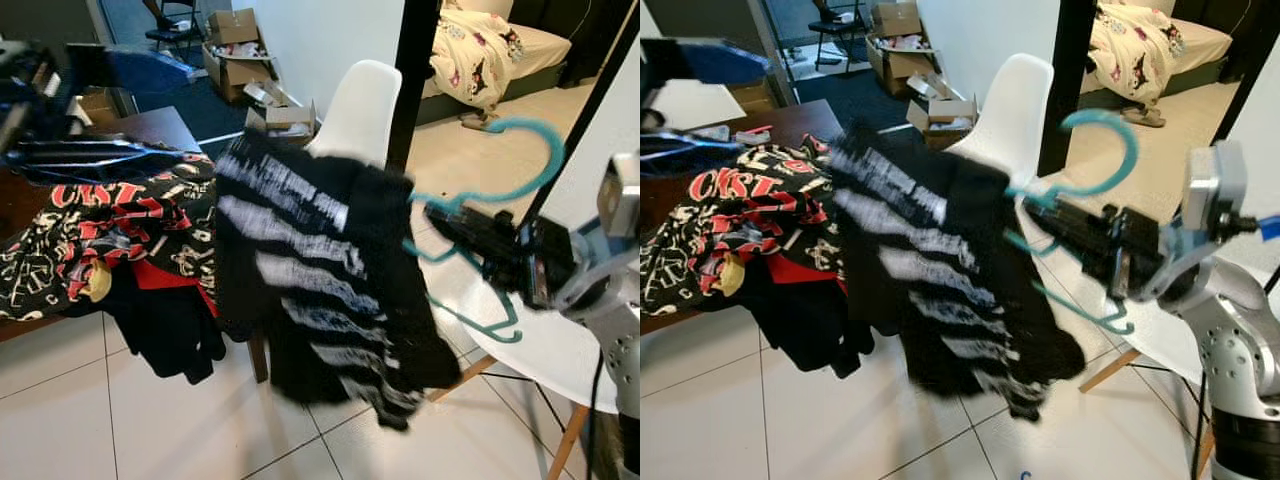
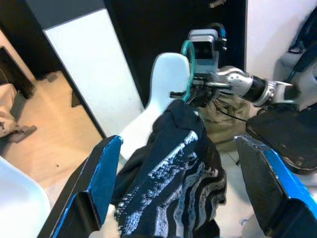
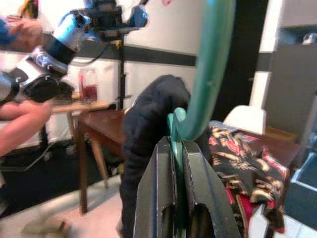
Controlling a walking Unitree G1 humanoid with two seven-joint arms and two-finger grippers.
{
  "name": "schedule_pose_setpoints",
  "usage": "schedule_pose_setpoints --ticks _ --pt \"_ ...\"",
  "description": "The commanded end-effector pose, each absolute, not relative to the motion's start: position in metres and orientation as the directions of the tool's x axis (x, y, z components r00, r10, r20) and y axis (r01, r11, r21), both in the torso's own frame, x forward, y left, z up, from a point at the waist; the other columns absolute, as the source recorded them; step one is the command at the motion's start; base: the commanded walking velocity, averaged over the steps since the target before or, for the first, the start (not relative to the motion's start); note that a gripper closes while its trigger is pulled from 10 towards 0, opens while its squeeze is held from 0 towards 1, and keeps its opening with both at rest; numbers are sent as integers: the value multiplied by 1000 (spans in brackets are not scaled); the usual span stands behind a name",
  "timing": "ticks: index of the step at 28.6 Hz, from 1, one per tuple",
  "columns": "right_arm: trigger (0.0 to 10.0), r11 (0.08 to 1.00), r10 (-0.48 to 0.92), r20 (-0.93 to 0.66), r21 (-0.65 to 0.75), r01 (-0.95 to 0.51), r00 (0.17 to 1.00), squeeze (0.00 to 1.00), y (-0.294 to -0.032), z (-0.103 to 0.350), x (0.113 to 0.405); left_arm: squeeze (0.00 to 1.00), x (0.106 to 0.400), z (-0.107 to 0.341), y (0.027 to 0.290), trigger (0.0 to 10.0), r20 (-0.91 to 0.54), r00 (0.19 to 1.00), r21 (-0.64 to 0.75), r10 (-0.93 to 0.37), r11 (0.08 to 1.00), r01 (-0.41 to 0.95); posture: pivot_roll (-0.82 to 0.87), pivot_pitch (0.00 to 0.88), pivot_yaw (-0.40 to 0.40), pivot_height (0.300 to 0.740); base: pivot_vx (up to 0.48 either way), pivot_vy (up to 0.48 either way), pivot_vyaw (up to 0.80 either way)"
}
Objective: Hang hanger
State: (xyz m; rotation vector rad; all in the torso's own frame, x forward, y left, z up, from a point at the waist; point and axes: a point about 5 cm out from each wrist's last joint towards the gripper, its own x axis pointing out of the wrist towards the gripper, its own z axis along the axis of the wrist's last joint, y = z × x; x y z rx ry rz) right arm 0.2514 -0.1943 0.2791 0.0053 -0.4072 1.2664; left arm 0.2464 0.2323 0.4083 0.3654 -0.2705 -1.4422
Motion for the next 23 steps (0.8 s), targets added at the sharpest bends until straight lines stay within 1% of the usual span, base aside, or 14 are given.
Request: schedule_pose_setpoints --ticks 1,2,3,4,5,6,7,9,10,11,13,17,19,23 --pt "10000 247 940 298 -254 -935 167 0 -186 284 244 0 245 410 236 10000 -82 130 395 -988 87 915 98 37 25 740 0 0 0" --pt "10000 247 940 298 -254 -935 167 0 -186 284 244 0 245 410 236 10000 -82 130 395 -988 87 915 98 37 25 740 0 0 0" --pt "10000 192 955 274 -273 -943 115 0 -179 287 239 0 246 400 234 10000 -148 82 332 -986 28 943 91 38 32 740 0 0 0" --pt "10000 192 955 274 -273 -943 115 0 -179 287 239 0 246 400 234 10000 -148 82 332 -986 28 943 91 38 32 740 0 0 0" --pt "10000 146 964 258 -291 -946 69 0 -173 290 235 0 248 391 231 10000 -192 41 279 -981 -15 960 88 38 37 740 0 0 0" --pt "10000 146 964 258 -291 -946 69 0 -173 290 235 0 248 391 231 10000 -192 41 279 -981 -15 960 88 38 37 740 0 0 0" --pt "10000 108 968 247 -307 -946 30 0 -169 292 231 0 250 384 228 10000 -216 5 232 -976 -46 972 86 38 38 740 0 0 0" --pt "10000 108 968 247 -307 -946 30 0 -169 292 231 0 250 384 228 10000 -216 5 232 -976 -46 972 86 38 38 740 0 0 0" --pt "10000 80 969 248 -319 -944 -2 0 -165 295 228 0 252 377 226 10000 -236 -15 200 -972 -63 978 82 38 43 740 0 0 0" --pt "10000 80 969 248 -319 -944 -2 0 -165 295 228 0 252 377 226 10000 -236 -15 200 -972 -63 978 82 38 43 740 0 0 0" --pt "10000 42 964 261 -339 -940 -51 0 -154 298 223 0 254 365 222 10000 -274 -44 152 -961 -89 984 80 42 47 740 0 0 0" --pt "10000 36 959 277 -346 -937 -65 0 -149 300 222 0 255 357 219 10000 -302 -53 134 -952 -97 986 80 43 49 740 0 0 0" --pt "10000 29 942 324 -345 -938 -91 0 -143 303 220 0 257 343 216 10000 -352 -67 103 -934 -110 989 74 45 51 740 0 0 0" --pt "10000 18 935 340 -342 -940 -105 0 -138 304 219 0 257 333 215 10000 -383 -85 74 -920 -122 990 71 49 50 740 0 0 0"
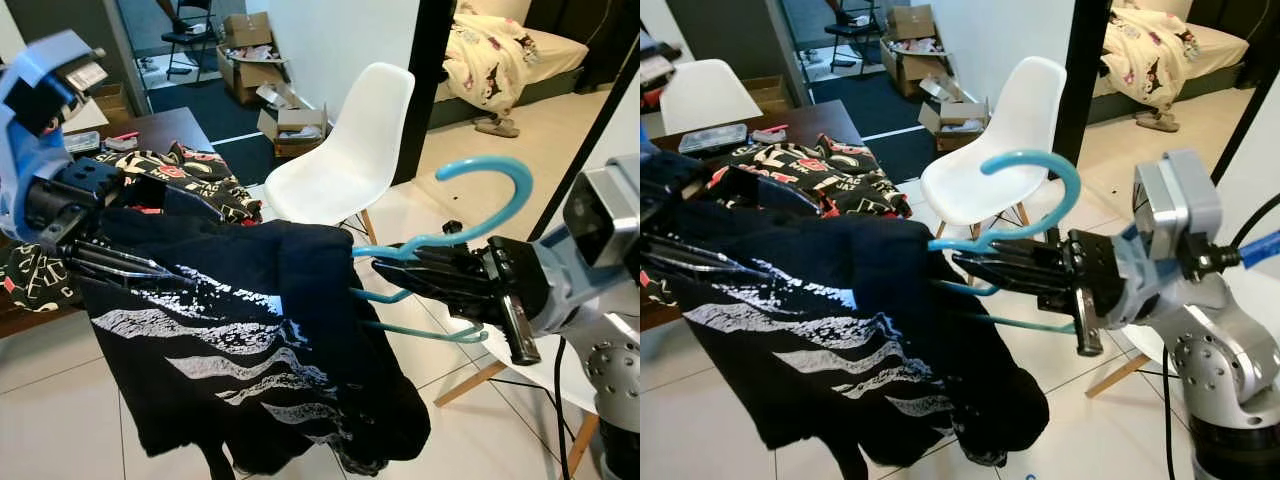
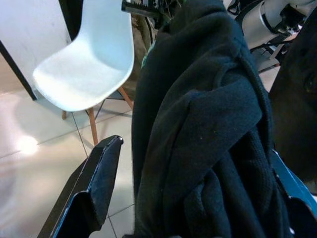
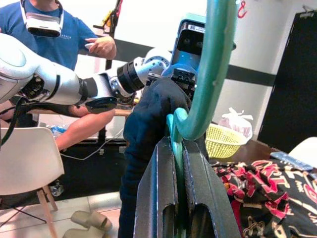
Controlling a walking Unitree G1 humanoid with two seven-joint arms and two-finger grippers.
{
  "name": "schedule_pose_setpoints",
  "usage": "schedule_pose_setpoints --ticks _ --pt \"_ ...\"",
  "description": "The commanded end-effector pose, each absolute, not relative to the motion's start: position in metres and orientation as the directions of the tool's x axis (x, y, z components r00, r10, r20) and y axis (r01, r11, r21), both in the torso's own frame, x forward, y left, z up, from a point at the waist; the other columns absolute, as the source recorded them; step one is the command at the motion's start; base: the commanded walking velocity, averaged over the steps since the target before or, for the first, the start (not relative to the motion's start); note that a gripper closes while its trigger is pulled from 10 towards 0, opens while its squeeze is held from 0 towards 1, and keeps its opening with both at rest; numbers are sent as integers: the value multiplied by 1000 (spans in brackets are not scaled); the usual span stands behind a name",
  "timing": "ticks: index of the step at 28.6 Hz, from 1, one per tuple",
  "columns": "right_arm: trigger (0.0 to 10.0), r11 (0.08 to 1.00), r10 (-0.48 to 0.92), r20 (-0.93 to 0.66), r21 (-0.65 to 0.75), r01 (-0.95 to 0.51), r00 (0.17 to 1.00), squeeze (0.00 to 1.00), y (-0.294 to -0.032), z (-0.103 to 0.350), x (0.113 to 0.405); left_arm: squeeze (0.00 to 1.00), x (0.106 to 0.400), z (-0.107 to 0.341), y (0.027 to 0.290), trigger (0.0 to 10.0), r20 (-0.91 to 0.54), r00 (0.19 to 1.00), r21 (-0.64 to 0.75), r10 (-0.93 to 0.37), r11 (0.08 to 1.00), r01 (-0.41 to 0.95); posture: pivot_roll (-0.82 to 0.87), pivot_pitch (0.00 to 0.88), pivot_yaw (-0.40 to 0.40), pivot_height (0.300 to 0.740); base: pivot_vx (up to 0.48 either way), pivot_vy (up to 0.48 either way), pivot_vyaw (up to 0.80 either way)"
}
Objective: Hang hanger
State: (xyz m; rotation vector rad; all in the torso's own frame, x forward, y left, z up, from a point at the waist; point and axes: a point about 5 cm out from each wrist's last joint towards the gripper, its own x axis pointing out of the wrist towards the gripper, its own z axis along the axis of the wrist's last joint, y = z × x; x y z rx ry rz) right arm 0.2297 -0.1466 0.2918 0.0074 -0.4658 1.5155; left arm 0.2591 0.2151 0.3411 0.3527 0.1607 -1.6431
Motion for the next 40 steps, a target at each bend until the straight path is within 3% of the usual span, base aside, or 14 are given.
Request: schedule_pose_setpoints --ticks 1,2,4,5,12,14,18,26,27,36,39,40 --pt "10000 18 935 340 -342 -940 -105 0 -138 304 219 0 257 333 215 10000 -383 -85 74 -920 -122 990 71 49 50 740 0 0 0" --pt "10000 20 934 343 -340 -940 -104 0 -137 304 219 0 256 331 214 6784 -392 -92 65 -915 -127 990 70 45 49 740 0 0 0" --pt "10000 20 934 343 -340 -940 -104 0 -137 304 219 0 256 331 214 6784 -392 -92 65 -915 -127 990 70 45 49 740 0 0 0" --pt "10000 22 933 344 -339 -940 -103 0 -135 304 220 0 256 329 213 0 -399 -98 56 -912 -131 990 68 47 50 740 0 0 0" --pt "10000 34 936 340 -335 -941 -87 0 -132 303 223 0 258 328 213 0 -421 -91 66 -902 -131 989 69 49 49 740 0 0 0" --pt "10000 80 944 328 -323 -943 -32 0 -129 298 230 0 262 328 217 0 -483 -36 131 -875 -112 985 71 50 48 740 0 0 0" --pt "10000 80 944 328 -323 -943 -32 0 -129 298 230 0 262 328 217 0 -483 -36 131 -875 -112 985 71 50 48 740 0 0 0" --pt "10000 159 929 364 -245 -956 61 0 -121 289 241 0 270 333 219 0 -606 92 309 -790 -127 942 82 57 44 740 0 0 0" --pt "10000 170 918 387 -194 -966 84 1000 -121 287 245 0 270 338 217 0 -605 106 344 -789 -139 929 87 56 44 740 0 0 0" --pt "10000 142 878 471 -83 -986 87 1000 -139 279 247 0 267 357 211 0 -578 121 409 -807 -157 899 106 66 31 740 0 0 0" --pt "10000 165 884 453 -72 -984 115 1000 -145 273 249 0 266 364 213 0 -564 135 425 -815 -146 893 107 66 28 740 0 0 0" --pt "10000 227 886 426 -49 -973 185 1000 -160 265 255 0 266 376 217 0 -543 169 459 -823 -121 880 112 71 22 740 0 0 0"
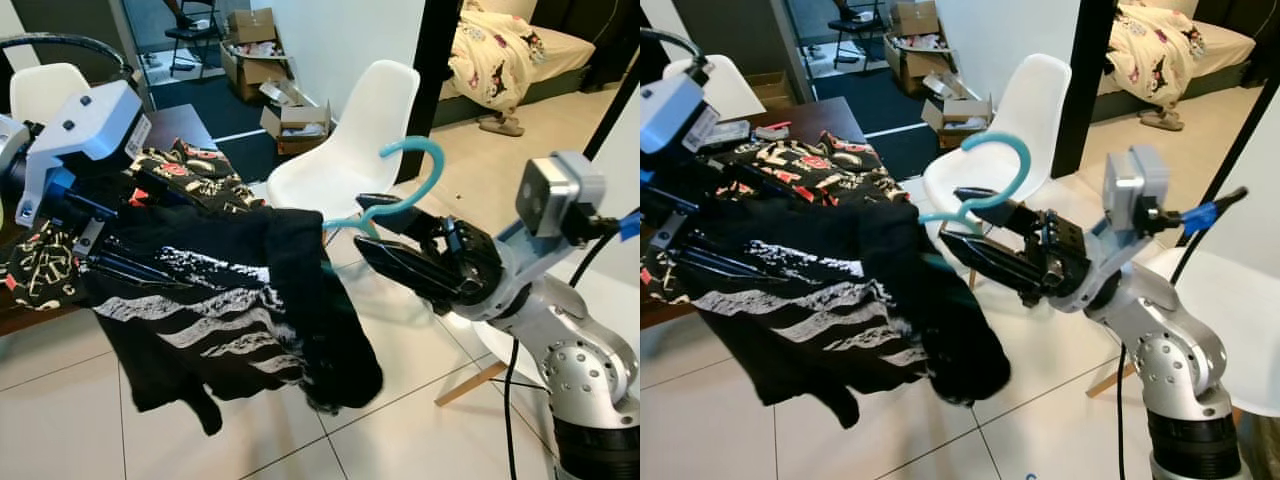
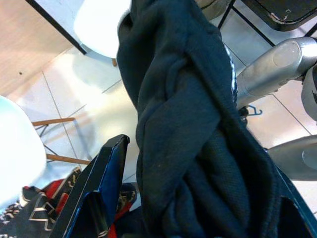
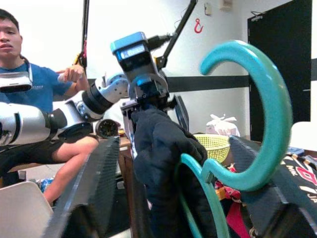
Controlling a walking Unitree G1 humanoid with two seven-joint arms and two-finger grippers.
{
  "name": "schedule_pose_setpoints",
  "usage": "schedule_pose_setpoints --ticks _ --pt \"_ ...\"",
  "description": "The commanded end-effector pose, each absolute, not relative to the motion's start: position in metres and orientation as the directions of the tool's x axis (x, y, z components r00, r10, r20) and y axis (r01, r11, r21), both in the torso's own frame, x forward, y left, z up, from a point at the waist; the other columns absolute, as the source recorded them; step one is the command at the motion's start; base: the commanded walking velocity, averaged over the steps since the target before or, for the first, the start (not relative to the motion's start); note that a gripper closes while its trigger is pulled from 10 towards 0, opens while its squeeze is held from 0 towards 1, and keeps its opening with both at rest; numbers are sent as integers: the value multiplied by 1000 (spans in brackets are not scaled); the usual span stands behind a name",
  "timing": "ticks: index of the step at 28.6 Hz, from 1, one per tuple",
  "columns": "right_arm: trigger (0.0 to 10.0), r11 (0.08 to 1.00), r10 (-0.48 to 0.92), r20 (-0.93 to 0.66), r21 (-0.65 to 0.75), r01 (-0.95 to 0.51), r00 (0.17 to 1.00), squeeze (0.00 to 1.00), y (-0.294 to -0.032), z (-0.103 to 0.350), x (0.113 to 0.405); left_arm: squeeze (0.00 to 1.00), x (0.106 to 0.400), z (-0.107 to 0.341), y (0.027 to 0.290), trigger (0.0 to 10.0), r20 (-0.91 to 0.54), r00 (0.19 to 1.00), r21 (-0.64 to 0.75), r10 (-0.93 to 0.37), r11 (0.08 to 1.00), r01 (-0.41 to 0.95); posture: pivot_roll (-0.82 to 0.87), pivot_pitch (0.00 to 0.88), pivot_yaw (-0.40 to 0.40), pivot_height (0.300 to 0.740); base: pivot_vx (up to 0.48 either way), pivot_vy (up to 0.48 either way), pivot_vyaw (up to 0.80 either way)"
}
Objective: Hang hanger
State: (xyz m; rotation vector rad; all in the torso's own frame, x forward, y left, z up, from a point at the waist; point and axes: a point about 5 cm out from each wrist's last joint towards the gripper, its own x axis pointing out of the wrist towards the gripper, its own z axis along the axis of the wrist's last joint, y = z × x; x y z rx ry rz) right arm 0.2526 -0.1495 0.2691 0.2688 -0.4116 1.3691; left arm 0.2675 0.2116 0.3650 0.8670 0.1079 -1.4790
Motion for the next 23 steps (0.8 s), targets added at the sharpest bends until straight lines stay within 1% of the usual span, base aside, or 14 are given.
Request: schedule_pose_setpoints --ticks 1,2,4,5,6,8,9,10,12,14,15,16,17,23 --pt "10000 227 886 426 -49 -973 185 1000 -160 265 255 0 266 376 217 0 -543 169 459 -823 -121 880 112 71 22 740 0 0 0" --pt "10000 303 866 423 -16 -953 268 1000 -181 258 261 0 265 387 222 0 -521 204 490 -829 -95 866 111 77 24 740 0 0 0" --pt "10000 303 866 423 -16 -953 268 1000 -181 258 261 0 265 387 222 0 -521 204 490 -829 -95 866 111 77 24 740 0 0 0" --pt "10000 384 810 464 40 -922 358 1000 -209 253 266 0 264 397 226 0 -499 232 513 -835 -69 856 110 79 25 740 0 0 0" --pt "10000 438 757 503 83 -895 417 1000 -231 249 266 0 264 403 229 0 -488 253 527 -835 -51 848 113 82 25 740 0 0 0" --pt "10000 438 757 503 83 -895 417 1000 -231 249 266 0 264 403 229 0 -488 253 527 -835 -51 848 113 82 25 740 0 0 0" --pt "10000 475 713 529 117 -872 459 1000 -246 245 265 0 265 405 232 0 -483 266 534 -834 -40 844 109 81 26 740 0 0 0" --pt "10000 475 713 529 117 -872 459 1000 -246 245 265 0 265 405 232 0 -483 266 534 -834 -40 844 109 81 26 740 0 0 0" --pt "10000 541 669 500 180 -822 550 1000 -263 229 262 0 266 411 234 0 -456 292 562 -841 -18 827 103 78 27 740 0 0 0" --pt "10000 541 669 500 180 -822 550 1000 -263 229 262 0 266 411 234 0 -456 292 562 -841 -18 827 103 78 27 740 0 0 0" --pt "10000 563 668 454 210 -800 590 1000 -264 216 261 0 267 414 235 0 -433 300 576 -850 -5 818 100 77 27 740 0 0 0" --pt "10000 563 668 454 210 -800 590 1000 -264 216 261 0 267 414 235 0 -433 300 576 -850 -5 818 100 77 27 740 0 0 0" --pt "10000 571 670 420 235 -786 612 1000 -262 206 260 0 267 416 235 0 -415 299 582 -859 2 813 97 79 26 740 0 0 0" --pt "10000 554 685 402 254 -793 608 1000 -247 200 261 0 267 415 232 0 -398 277 577 -875 -4 816 101 77 25 740 0 0 0"
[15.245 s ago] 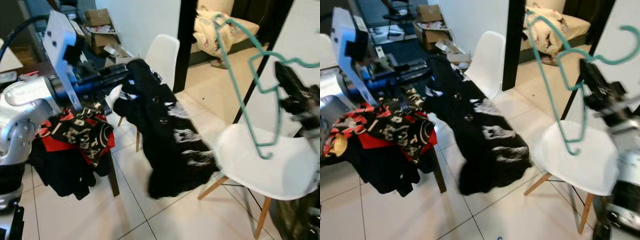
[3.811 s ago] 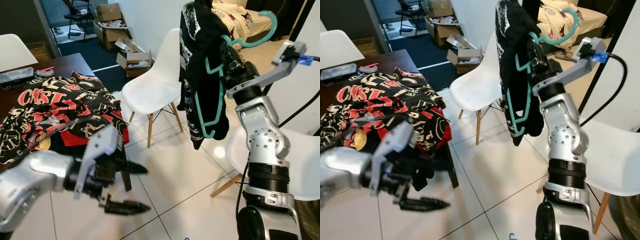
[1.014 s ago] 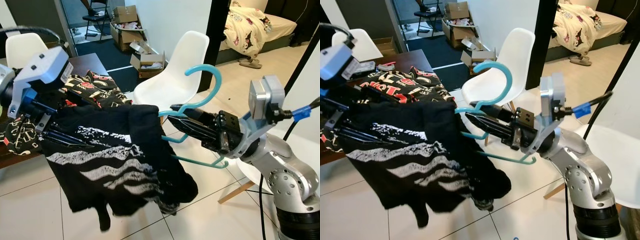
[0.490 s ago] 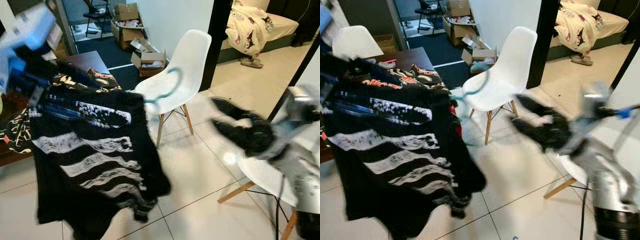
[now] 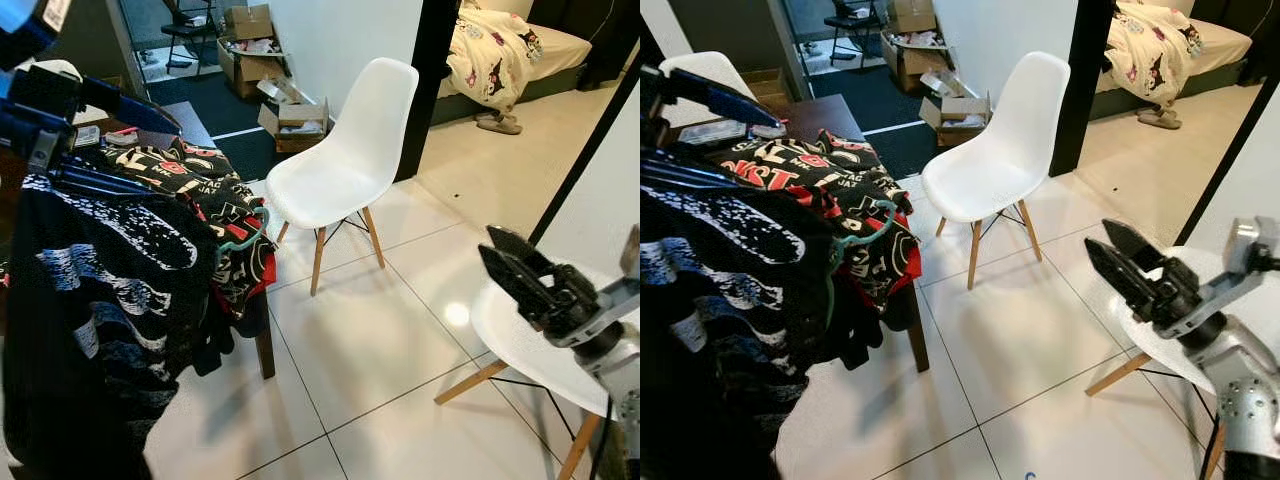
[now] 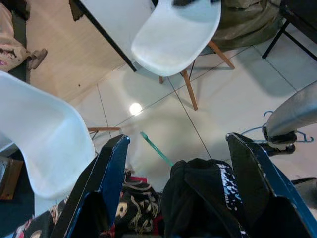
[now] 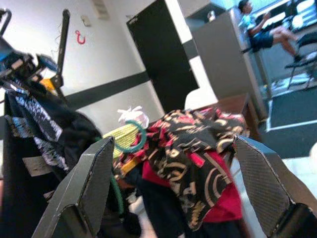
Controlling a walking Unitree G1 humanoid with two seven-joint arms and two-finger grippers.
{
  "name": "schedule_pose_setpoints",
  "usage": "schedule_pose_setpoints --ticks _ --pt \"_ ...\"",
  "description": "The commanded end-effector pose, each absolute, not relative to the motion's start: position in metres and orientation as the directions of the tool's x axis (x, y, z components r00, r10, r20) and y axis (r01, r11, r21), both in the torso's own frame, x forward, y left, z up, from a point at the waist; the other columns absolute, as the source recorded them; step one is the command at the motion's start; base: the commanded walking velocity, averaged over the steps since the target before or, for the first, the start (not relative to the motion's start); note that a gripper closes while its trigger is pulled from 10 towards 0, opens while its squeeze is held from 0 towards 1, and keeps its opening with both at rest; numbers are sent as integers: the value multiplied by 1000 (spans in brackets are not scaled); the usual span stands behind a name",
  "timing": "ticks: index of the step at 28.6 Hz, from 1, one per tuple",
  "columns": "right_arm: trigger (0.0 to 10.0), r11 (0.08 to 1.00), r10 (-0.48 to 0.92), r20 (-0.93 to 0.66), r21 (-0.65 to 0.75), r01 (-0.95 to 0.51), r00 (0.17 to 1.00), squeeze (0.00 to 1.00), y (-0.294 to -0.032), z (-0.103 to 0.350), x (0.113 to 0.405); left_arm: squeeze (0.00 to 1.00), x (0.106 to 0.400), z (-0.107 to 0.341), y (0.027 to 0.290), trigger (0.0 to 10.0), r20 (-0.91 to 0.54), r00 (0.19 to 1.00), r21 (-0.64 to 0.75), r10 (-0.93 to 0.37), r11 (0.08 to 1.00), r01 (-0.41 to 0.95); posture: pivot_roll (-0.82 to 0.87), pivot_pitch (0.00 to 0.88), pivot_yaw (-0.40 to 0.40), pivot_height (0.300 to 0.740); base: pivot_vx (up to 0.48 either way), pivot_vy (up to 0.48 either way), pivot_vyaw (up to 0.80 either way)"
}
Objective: Hang hanger
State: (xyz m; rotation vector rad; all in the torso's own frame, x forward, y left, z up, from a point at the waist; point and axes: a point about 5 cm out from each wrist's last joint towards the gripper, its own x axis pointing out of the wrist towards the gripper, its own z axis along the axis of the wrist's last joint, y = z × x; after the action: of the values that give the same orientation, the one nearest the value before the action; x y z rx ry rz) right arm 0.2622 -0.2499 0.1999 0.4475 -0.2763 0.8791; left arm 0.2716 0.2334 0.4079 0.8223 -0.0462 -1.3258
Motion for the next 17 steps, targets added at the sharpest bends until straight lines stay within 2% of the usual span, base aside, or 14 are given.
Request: schedule_pose_setpoints --ticks 1,2,5,6,7,10,11,12,13,17 --pt "10000 554 685 402 254 -793 608 1000 -247 200 261 0 267 415 232 0 -398 277 577 -875 -4 816 101 77 25 740 0 0 0" --pt "10000 545 712 381 230 -806 590 1000 -227 204 270 0 267 415 230 0 -378 258 574 -889 -6 819 97 76 22 740 0 0 0" --pt "10000 545 723 367 218 -810 585 1000 -220 206 274 0 267 415 230 0 -369 253 574 -894 -5 819 97 76 22 740 0 0 0" --pt "10000 554 746 317 194 -810 586 1000 -206 206 280 0 266 416 229 0 -356 239 573 -903 -9 820 93 74 20 740 0 0 0" --pt "10000 547 765 294 174 -819 573 965 -190 208 286 0 266 417 228 0 -341 222 572 -913 -14 820 91 71 19 740 0 0 0" --pt "10000 540 777 282 161 -826 563 906 -180 210 289 0 265 418 227 0 -332 211 572 -919 -18 820 91 70 18 740 0 0 0" --pt "10000 527 782 296 155 -836 548 812 -169 215 293 0 265 419 226 0 -324 202 573 -925 -22 819 93 71 18 740 0 0 0" --pt "10000 527 782 296 155 -836 548 812 -169 215 293 0 265 419 226 0 -324 202 573 -925 -22 819 93 71 18 740 0 0 0" --pt "10000 513 784 316 151 -845 533 753 -163 220 295 0 265 420 226 0 -316 194 574 -929 -25 819 93 68 19 740 0 0 0" --pt "10000 485 790 345 153 -861 507 725 -152 225 295 0 265 421 225 0 -302 182 580 -936 -29 814 91 67 18 740 0 0 0"
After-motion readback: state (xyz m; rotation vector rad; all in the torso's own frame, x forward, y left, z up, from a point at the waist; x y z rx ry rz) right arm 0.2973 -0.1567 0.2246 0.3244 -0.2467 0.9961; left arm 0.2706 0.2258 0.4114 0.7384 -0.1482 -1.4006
